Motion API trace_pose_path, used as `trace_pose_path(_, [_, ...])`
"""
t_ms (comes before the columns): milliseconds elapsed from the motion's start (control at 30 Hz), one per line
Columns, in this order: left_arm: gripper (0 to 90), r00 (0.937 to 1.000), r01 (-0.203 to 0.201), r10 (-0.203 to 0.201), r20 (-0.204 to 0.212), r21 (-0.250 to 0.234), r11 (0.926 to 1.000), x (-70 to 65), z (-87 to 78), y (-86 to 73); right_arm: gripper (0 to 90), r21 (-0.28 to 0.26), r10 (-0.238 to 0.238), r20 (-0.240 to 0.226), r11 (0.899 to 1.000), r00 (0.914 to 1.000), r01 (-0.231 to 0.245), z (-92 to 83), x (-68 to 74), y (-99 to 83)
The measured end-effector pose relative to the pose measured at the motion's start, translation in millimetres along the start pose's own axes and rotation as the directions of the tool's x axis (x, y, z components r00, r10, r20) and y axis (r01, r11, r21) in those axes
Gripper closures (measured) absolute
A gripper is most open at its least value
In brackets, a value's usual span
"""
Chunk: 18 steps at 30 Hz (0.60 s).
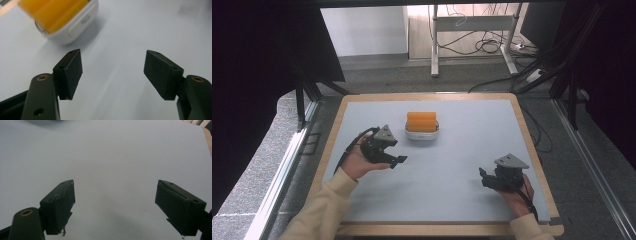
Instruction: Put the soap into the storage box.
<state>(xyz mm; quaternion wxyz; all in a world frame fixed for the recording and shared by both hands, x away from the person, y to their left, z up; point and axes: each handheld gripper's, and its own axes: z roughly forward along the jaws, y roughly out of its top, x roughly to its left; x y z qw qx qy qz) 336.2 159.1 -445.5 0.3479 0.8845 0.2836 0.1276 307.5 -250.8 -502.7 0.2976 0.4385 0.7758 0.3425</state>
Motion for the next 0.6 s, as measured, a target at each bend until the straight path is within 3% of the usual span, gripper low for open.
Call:
trace_pose_path(267, [31.0,0.9979,0.056,-0.056,-0.033,-0.023,0.9982,-1.0,-14.6,-29.4,16.4,0.011,0.0,0.004,1.0,1.0,0.0,2.4,0.4,-0.5])
trace_pose_path(367, [31.0,0.9976,0.065,-0.065,-0.021,-0.033,0.9974,-0.9,-15.4,-31.4,16.3,0.011,0.0,0.005,1.0,1.0,0.0,1.9,0.9,-0.4])
trace_pose_path(600, [29.7,0.9955,0.086,-0.087,-0.038,-0.047,0.9952,2.2,-19.9,-34.5,16.2,-0.003,-0.001,-0.001,1.0,1.0,0.001,1.5,-1.5,-0.9])
